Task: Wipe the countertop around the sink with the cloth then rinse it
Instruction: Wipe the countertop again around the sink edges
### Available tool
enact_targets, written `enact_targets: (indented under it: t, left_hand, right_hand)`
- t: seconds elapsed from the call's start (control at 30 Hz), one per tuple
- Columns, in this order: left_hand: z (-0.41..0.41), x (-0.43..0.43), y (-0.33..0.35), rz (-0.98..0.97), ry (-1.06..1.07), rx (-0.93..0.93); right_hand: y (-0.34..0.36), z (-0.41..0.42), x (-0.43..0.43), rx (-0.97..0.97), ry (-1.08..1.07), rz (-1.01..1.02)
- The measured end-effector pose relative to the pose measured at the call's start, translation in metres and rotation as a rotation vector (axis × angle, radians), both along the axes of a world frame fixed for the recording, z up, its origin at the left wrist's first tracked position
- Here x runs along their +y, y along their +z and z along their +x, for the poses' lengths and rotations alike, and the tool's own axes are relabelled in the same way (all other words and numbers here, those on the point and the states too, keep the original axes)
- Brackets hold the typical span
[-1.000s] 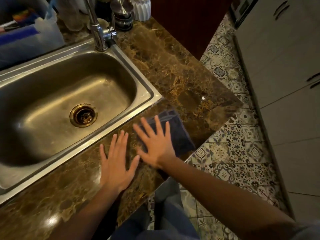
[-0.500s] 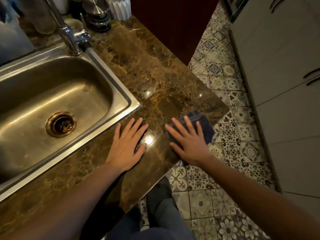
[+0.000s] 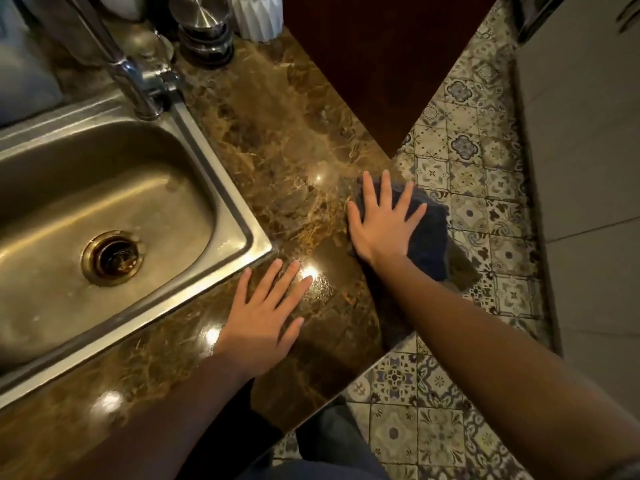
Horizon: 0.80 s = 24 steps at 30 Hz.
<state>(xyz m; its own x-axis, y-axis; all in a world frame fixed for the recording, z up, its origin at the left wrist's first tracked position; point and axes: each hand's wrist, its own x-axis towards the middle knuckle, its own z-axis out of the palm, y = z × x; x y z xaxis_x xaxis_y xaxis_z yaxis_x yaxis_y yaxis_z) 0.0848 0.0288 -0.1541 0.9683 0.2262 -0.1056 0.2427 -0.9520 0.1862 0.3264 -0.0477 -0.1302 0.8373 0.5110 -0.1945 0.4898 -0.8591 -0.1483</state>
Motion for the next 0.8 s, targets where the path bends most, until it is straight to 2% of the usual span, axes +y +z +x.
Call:
enact_targets:
  t: [0.2, 0.33, 0.47, 0.67, 0.8]
  left_hand:
    - [-0.001, 0.002, 0.003, -0.023, -0.015, -0.011]
    - [0.001, 0.001, 0.006, -0.034, 0.033, 0.000]
    - [-0.001, 0.004, 0.006, -0.097, 0.057, -0.013]
    - [-0.001, 0.004, 0.006, -0.096, 0.049, 0.008]
    - [-0.002, 0.000, 0.011, -0.146, 0.102, -0.024]
  right_hand:
    - [-0.007, -0.015, 0.040, -0.024, 0.355, 0.017]
    - [-0.005, -0.029, 0.014, -0.036, 0.617, 0.030]
    - [-0.005, -0.057, -0.032, -0.031, 0.781, 0.009]
    - [0.005, -0.109, -0.089, 0.051, 0.717, -0.042]
    - [0.011, -0.105, -0.100, 0.134, 0.617, -0.016]
